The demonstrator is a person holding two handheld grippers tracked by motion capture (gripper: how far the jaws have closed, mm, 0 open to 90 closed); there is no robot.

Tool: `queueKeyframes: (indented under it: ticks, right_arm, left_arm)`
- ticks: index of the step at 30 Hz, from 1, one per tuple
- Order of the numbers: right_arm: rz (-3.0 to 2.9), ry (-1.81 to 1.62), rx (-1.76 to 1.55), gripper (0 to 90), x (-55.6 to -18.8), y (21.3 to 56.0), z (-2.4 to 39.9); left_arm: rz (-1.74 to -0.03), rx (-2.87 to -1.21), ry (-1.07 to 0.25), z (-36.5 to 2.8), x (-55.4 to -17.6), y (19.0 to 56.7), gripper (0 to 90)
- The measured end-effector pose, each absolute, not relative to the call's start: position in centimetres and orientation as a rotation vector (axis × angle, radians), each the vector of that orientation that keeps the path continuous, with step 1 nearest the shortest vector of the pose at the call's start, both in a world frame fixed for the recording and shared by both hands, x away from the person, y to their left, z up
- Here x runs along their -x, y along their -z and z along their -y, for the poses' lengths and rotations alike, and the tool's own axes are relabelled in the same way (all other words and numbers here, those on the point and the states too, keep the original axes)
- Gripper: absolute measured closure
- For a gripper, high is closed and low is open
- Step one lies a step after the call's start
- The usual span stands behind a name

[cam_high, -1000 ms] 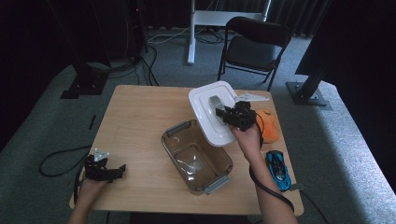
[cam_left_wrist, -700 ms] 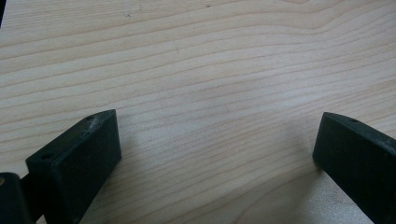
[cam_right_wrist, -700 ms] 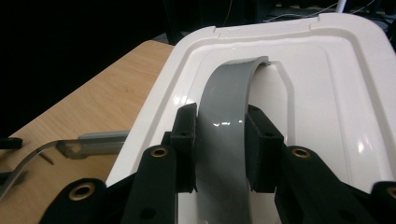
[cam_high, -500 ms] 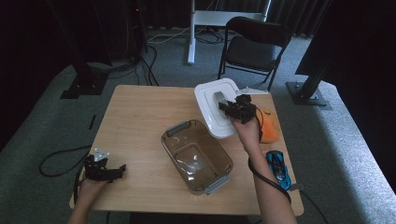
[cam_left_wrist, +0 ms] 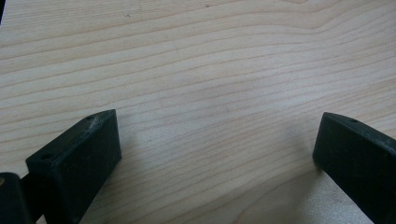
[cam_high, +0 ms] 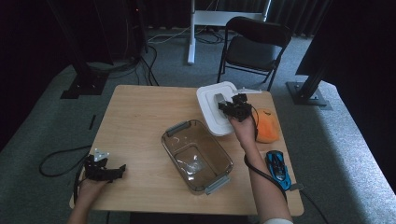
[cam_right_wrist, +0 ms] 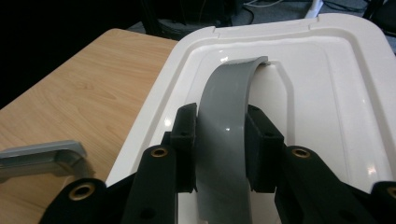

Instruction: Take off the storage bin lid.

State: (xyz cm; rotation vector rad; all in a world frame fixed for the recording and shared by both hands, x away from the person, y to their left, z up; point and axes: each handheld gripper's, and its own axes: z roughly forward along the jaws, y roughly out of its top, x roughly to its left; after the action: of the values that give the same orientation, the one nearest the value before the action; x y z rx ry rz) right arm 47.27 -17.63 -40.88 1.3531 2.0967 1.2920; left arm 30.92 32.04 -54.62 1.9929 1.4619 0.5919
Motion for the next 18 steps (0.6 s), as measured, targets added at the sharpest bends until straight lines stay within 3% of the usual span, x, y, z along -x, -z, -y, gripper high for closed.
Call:
queueKeyframes:
  ticks: [18]
  right_arm:
    - [-2.129, -1.265, -1.429, 68.4, -49.1, 45.5, 17.2]
  left_arm:
    - [-1.462, -1.992, -0.590, -32.1, -30.9, 54.6, 1.3]
